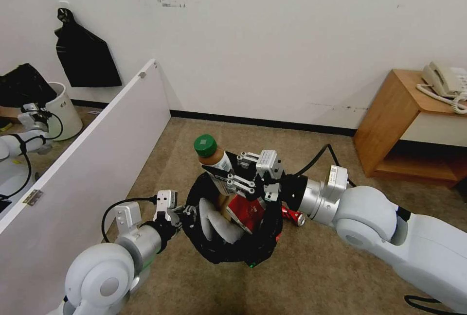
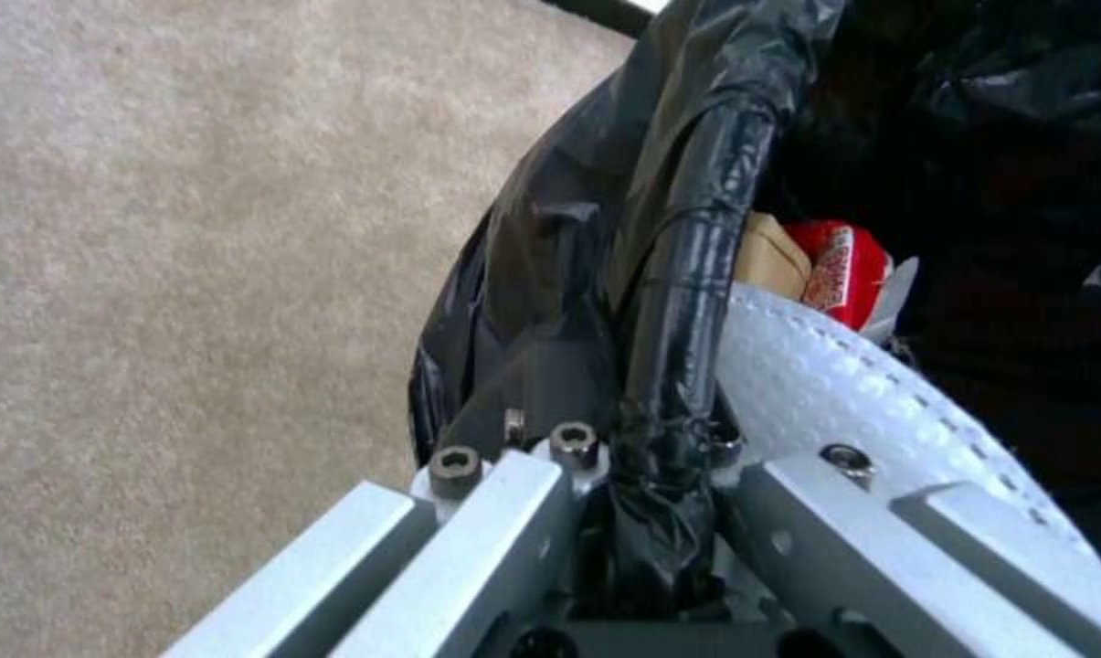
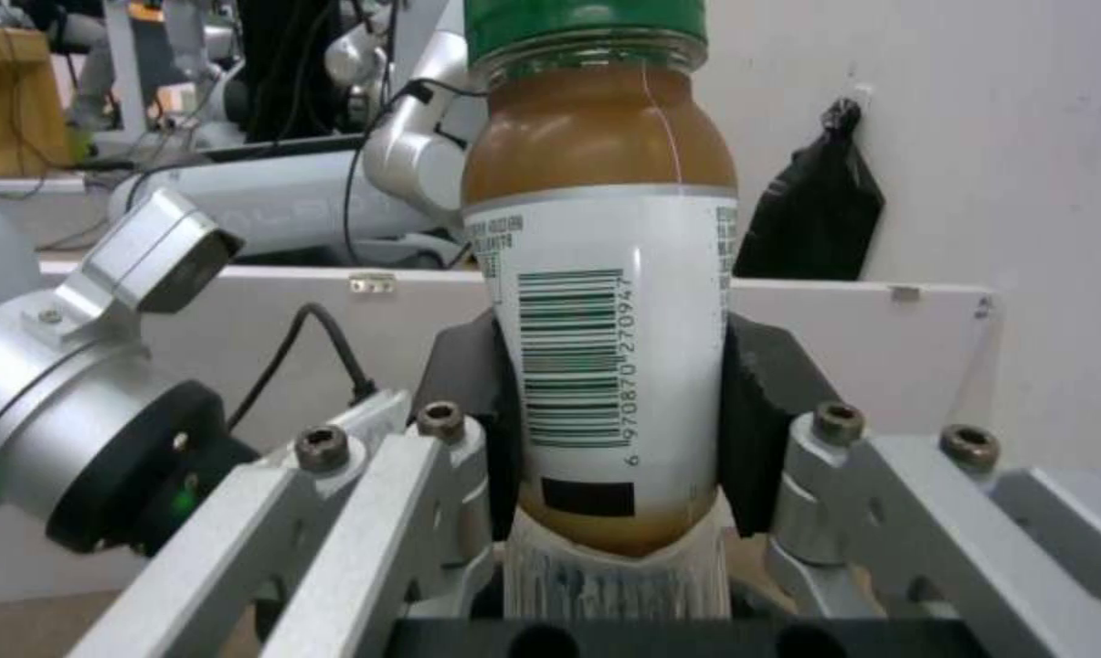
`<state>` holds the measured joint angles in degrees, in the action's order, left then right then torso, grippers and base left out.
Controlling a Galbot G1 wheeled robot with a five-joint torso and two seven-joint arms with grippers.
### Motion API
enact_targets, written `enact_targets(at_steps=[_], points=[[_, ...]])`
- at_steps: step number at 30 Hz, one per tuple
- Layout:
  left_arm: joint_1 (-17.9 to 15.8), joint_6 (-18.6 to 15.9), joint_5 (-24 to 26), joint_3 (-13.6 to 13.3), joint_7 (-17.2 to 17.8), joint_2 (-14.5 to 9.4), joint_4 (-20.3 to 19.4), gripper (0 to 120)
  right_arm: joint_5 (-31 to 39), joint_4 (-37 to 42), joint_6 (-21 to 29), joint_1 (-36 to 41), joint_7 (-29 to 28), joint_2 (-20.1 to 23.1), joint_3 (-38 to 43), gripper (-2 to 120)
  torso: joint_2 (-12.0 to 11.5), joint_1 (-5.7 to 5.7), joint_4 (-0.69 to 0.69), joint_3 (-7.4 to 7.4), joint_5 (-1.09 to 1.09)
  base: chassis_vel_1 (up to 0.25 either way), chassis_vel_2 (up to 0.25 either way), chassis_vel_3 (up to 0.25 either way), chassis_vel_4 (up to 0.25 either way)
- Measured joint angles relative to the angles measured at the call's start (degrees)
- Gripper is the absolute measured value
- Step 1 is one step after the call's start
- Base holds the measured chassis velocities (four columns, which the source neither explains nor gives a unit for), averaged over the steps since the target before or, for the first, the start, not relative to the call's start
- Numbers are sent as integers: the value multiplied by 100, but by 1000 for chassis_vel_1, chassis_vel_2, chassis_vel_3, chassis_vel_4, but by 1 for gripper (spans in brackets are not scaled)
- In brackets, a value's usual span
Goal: Pick up the trash bin and place the garbage on the floor into it.
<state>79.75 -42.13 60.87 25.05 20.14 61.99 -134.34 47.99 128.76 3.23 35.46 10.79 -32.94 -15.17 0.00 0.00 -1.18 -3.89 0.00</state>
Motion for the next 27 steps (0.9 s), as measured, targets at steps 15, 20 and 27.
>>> enact_targets(at_steps=[15,20,27], points=[[28,1,-33,19,26,53,7,0,-9,56,-37,72,69,146,120,45,0,0,0,0,0,0,0,0,0],[28,1,-34,30,27,47,5,0,-9,54,-56,63,80,121,121,54,0,0,0,0,0,0,0,0,0],[28,1,-39,29,32,67,3,0,-8,29,-78,45,134,99,105,54,0,0,0,0,0,0,0,0,0]])
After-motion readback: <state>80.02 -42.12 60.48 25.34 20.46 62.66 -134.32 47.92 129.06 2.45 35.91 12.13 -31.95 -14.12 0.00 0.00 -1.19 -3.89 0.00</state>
